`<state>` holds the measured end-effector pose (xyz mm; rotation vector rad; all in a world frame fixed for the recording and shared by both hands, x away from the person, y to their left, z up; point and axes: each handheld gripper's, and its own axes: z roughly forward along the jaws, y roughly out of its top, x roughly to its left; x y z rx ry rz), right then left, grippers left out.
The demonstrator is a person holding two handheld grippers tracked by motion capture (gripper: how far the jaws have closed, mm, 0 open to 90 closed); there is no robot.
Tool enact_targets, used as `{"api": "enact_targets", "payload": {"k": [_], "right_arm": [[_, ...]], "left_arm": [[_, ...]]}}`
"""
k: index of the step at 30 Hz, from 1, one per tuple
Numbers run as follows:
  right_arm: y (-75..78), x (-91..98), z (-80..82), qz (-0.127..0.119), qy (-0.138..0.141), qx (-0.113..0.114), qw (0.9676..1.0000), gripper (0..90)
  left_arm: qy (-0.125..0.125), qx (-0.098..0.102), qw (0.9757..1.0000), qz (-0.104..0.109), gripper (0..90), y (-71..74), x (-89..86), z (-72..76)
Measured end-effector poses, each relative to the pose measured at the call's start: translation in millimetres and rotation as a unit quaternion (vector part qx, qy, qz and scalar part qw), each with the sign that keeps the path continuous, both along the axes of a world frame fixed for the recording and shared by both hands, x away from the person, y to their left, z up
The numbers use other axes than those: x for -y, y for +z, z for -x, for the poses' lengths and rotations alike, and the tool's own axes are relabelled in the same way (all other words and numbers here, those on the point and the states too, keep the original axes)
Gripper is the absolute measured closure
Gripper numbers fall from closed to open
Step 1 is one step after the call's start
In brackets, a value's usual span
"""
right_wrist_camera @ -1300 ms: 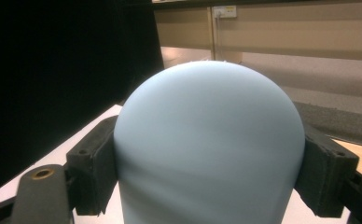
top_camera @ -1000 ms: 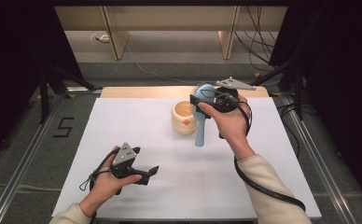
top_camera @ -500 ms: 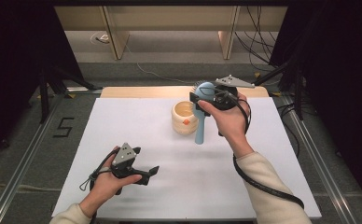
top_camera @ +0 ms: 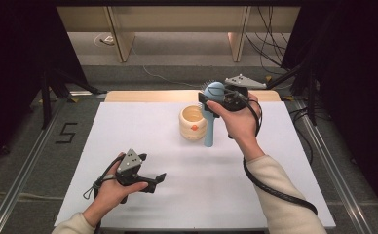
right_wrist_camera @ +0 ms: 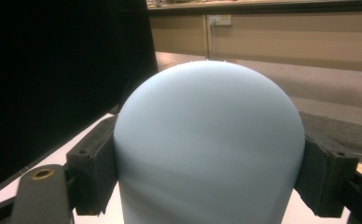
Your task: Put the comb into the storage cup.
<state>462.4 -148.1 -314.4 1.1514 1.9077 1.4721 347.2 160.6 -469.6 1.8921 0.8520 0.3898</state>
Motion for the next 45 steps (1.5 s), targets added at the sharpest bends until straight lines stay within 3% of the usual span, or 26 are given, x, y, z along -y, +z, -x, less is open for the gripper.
{"api": "enact_targets", "payload": {"k": [45], "right_arm": [[15.0, -6.8, -15.6, 0.002, -0.011, 0.011, 0.9999, 20.7]], "left_arm": [[0.001, -0.003, 1.0, 0.002, 0.3, -0.6, -0.4, -0.8]]}}
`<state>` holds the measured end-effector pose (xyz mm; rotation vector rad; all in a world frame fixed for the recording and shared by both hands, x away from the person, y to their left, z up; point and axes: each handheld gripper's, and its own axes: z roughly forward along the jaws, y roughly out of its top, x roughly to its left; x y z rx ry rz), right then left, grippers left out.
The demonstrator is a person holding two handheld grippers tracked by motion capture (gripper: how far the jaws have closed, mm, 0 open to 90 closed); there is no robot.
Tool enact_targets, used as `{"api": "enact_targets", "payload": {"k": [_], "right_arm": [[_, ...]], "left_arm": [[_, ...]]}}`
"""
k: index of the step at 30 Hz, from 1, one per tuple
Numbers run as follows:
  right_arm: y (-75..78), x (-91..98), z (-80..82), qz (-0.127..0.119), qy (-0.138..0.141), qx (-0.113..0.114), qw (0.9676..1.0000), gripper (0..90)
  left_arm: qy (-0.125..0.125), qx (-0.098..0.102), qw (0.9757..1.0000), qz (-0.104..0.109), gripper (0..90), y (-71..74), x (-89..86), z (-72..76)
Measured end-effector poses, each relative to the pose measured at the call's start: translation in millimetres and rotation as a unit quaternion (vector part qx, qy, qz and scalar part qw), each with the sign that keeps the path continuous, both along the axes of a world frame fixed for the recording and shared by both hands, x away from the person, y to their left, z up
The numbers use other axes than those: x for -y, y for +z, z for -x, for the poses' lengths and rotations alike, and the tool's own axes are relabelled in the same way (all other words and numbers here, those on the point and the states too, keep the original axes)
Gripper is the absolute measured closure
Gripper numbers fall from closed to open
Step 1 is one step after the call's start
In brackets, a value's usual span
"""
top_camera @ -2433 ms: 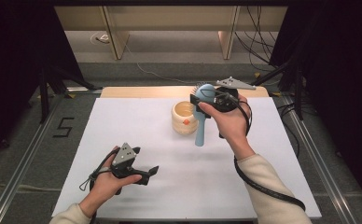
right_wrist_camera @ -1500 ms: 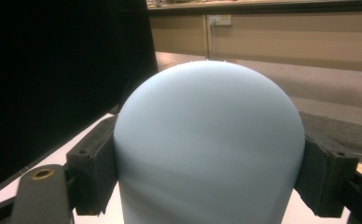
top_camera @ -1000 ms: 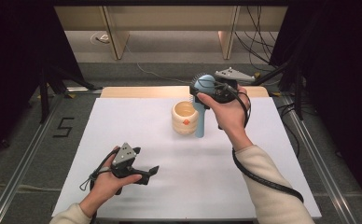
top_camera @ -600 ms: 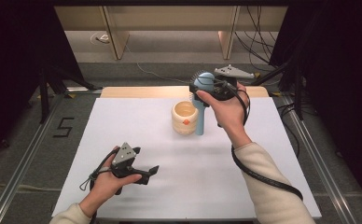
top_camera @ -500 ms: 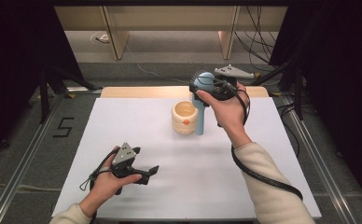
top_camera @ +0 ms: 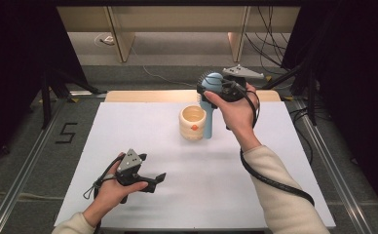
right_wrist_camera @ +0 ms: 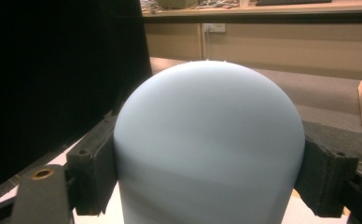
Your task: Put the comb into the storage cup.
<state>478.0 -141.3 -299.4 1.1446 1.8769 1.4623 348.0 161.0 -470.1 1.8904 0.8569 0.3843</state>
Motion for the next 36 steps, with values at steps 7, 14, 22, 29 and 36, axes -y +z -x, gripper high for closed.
{"api": "enact_targets", "payload": {"k": [7, 14, 22, 29, 36], "right_arm": [[3.6, -3.4, -3.2, 0.0, 0.0, 0.002, 1.0, 20.7], [6.8, -4.5, -5.8, 0.0, -0.002, 0.005, 1.0, 20.7], [8.6, -3.4, -8.6, 0.0, -0.004, 0.005, 1.0, 20.7], [10.1, -2.9, -11.1, 0.006, -0.009, 0.013, 0.9999, 20.7], [12.0, -2.3, -14.1, 0.001, -0.01, 0.013, 0.9999, 20.7]], "left_arm": [[0.0, -0.001, 1.0, 0.0, 0.3, -0.2, -0.2, -0.2], [0.002, -0.001, 1.0, 0.002, 0.4, 0.1, -0.6, -0.3], [0.002, -0.002, 1.0, 0.002, 0.4, 0.0, -0.7, -0.6], [0.002, -0.002, 1.0, 0.003, 0.4, -0.1, -0.5, -0.7], [0.003, -0.001, 1.0, 0.003, 0.4, 0.1, -0.6, -0.5]]}}
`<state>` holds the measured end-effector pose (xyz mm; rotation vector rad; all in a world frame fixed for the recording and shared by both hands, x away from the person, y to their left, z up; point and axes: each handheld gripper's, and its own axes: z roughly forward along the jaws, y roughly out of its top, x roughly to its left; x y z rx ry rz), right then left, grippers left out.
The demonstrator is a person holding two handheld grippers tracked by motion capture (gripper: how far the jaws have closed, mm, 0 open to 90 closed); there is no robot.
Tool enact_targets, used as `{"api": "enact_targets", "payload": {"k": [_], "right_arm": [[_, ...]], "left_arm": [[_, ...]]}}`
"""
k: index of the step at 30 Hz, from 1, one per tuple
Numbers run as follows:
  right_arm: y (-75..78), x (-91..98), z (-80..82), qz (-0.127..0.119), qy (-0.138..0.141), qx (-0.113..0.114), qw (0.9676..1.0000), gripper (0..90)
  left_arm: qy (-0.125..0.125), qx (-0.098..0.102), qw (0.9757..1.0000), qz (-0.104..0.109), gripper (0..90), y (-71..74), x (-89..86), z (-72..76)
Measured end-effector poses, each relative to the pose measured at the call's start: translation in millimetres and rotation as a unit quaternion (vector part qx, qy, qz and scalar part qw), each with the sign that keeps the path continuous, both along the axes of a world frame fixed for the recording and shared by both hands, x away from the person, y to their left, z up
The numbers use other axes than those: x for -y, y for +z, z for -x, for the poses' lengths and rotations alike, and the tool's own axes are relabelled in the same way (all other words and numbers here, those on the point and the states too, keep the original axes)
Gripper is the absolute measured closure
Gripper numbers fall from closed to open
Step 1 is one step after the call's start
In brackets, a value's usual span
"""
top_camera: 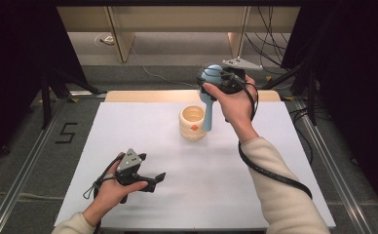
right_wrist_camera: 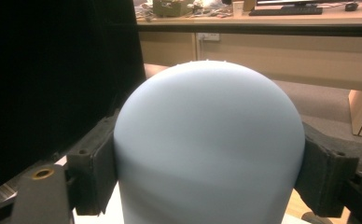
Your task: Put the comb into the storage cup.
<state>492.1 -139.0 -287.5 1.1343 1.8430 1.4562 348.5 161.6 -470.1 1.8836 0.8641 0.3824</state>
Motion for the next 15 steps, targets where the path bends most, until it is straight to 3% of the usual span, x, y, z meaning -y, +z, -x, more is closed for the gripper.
{"api": "enact_targets", "payload": {"k": [15], "right_arm": [[5.3, -2.0, -3.2, -0.001, -0.002, 0.007, 1.0, 20.7]], "left_arm": [[0.0, 0.0, 1.0, 0.0, 0.4, -0.2, 0.4, -0.2]]}}
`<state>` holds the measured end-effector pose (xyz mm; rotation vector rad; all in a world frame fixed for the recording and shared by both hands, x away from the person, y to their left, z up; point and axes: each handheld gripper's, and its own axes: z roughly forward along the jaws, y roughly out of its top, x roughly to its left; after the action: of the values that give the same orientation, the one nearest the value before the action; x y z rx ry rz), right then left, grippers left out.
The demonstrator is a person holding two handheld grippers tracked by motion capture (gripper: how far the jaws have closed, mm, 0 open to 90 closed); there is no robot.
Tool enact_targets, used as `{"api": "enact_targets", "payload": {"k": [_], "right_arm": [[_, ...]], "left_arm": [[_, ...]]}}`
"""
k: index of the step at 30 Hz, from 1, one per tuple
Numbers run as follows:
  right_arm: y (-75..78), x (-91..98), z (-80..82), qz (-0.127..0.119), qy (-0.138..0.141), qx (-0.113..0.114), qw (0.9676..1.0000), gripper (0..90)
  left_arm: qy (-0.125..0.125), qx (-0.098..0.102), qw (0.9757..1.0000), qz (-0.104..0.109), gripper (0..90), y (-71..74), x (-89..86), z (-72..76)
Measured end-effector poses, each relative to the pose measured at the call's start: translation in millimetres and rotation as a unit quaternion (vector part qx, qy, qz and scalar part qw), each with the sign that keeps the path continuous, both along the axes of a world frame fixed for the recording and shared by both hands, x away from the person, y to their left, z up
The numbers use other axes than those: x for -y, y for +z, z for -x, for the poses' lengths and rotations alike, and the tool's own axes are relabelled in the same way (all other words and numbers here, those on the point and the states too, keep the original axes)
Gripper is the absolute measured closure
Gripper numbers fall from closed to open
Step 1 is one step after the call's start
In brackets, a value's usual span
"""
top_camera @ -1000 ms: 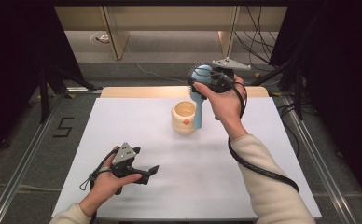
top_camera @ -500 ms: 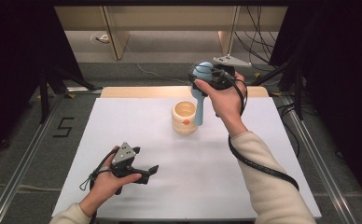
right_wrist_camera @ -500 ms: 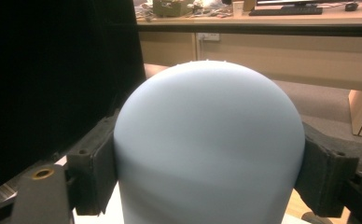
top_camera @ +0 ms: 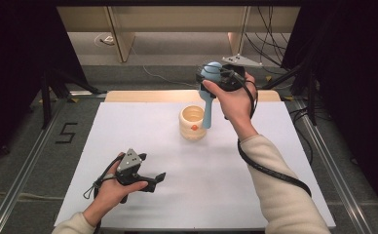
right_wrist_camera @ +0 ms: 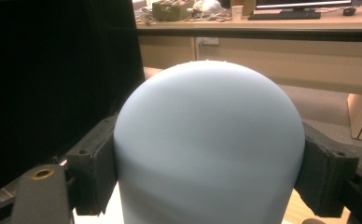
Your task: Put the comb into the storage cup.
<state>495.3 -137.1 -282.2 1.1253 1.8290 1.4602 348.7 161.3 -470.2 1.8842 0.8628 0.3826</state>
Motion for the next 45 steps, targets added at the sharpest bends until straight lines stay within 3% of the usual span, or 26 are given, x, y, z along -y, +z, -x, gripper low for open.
{"api": "enact_targets", "payload": {"k": [45], "right_arm": [[4.2, -7.0, -11.3, -0.011, -0.005, 0.011, 0.9999, 20.7]], "left_arm": [[0.001, -0.002, 1.0, 0.004, 0.5, -0.1, 0.0, -0.3]]}}
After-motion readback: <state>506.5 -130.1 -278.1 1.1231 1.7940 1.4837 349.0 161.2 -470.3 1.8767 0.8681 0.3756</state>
